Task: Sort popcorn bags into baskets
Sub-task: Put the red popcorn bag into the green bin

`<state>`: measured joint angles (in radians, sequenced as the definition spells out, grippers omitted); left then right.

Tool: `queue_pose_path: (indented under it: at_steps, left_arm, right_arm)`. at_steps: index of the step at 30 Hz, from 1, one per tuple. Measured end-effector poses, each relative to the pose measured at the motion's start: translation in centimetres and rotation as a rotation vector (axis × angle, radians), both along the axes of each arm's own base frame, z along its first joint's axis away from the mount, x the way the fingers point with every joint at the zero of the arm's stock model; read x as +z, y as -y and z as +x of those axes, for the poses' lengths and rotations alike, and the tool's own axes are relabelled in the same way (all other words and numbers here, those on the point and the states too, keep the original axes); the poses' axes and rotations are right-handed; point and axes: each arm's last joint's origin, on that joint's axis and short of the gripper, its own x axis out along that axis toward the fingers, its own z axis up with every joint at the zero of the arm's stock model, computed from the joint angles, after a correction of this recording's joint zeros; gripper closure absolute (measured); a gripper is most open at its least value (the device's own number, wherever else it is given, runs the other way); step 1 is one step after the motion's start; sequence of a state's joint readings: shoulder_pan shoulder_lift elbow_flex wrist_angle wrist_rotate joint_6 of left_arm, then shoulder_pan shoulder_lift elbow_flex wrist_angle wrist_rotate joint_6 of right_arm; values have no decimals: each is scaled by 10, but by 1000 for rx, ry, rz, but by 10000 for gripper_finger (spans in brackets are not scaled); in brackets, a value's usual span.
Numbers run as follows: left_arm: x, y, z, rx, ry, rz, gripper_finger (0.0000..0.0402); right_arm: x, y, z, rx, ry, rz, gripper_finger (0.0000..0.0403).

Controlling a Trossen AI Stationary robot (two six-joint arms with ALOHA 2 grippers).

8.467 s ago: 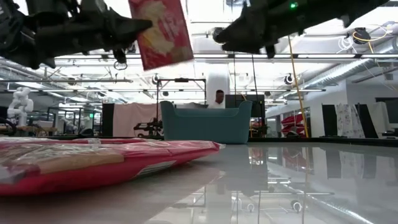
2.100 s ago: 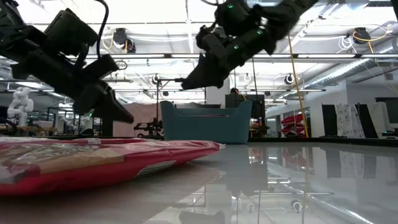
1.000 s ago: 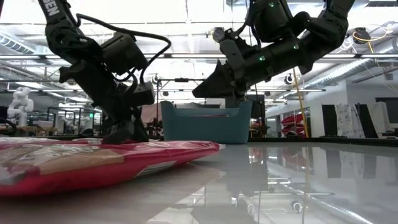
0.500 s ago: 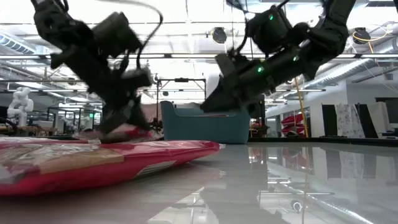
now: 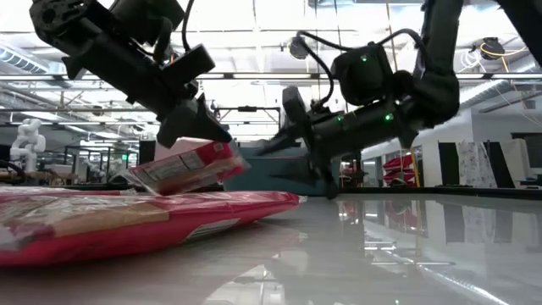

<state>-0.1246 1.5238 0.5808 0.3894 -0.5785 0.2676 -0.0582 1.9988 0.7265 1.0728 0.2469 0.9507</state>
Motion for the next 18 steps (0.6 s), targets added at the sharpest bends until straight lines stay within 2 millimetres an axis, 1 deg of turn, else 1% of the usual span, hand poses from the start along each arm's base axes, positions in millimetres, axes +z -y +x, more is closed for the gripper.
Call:
queue_pose_path:
  at_steps: [4, 8, 10, 14, 18]
  left_arm:
    - [1, 1, 1, -3, 18, -3, 401]
    - [4, 2, 2, -4, 48, -11, 401]
    - [5, 4, 3, -14, 61, -17, 401]
    - [6, 9, 3, -35, 73, -20, 401]
    - [6, 14, 2, -49, 76, -20, 401]
  right_arm:
    - [-2, -1, 7, 33, 135, 41, 164]
    - [3, -3, 21, 29, 275, 106, 135]
    - [4, -3, 30, 30, 317, 140, 130]
    - [6, -4, 43, 22, 335, 206, 130]
    - [7, -3, 50, 21, 312, 220, 140]
